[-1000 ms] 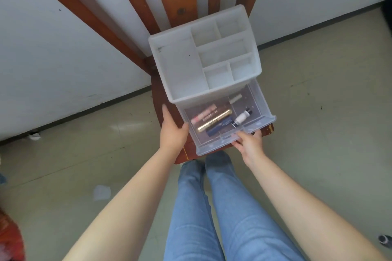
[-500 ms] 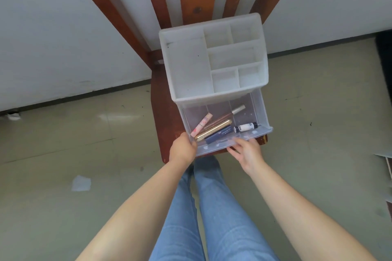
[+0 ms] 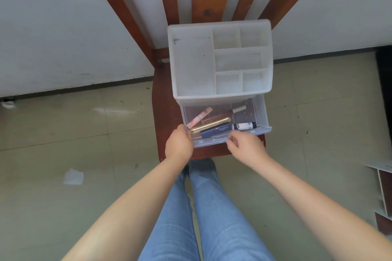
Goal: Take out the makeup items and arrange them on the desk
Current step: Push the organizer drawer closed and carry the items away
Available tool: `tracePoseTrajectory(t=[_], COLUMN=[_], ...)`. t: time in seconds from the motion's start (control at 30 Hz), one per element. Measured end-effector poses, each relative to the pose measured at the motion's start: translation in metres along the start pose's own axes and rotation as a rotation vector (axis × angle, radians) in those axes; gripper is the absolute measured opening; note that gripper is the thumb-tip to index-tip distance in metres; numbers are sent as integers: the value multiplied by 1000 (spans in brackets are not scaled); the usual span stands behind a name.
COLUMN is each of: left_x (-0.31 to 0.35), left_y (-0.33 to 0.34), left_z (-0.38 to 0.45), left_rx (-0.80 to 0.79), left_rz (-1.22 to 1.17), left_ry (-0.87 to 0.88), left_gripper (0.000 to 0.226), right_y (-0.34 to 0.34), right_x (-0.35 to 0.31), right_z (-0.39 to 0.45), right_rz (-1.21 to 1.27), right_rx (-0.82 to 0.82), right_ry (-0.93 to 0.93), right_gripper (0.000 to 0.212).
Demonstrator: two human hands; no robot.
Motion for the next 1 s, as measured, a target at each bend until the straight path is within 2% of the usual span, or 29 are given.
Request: tracePoseTrajectory(t=[0.07,0.1,0.2,0.3,0.4,0.47,0.53,0.7,0.9,1.0], left_x=[4,5,4,2,1,1,0,4,9,8], left_y=[-5,-8,-15,-16,-16,-17,-18,-25,-23,-20], left_z=[6,8,14,15,13,12,9,4,5,4], left_rx=[19,26,19,-8,-13,-17,-25,15,-4,-1], left_rz=[16,15,-14,-26,-53,-55,-49,-17,77,92], left_ry=[37,53,57,28,-5,-7,-6,-4,-4,-10], left_gripper=[26,27,26,25,17,11,6,18,18,16], right_y=[-23,-26,-9,8,15,16,16,23,19,9], right_x=[-24,-35,-56,-75,-82,-83,-89,-103,-89,-102], right_z=[9,15,38,53,60,63,63,66,70,60], right_rz=[-110,-144,-348,-474,-532,-546,-616,-819,-794,-855], right_rx=[180,210,95,-66,-193,-204,-165,-92,-38,136], right_ry=[-220,-303,-432,-548,-590,-573,-601,-694,-564,-658], right_gripper=[22,28,64,77,74,72,71,66,38,31])
Point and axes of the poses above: each hand's wrist, its own z-axis towards the middle knuckle, its own y-axis out of the palm, x = y × z, the point moved 10 cm from there along z, towards the middle knuckle, and after that the axes turned 6 degrees about x, right-handed, at the moved point
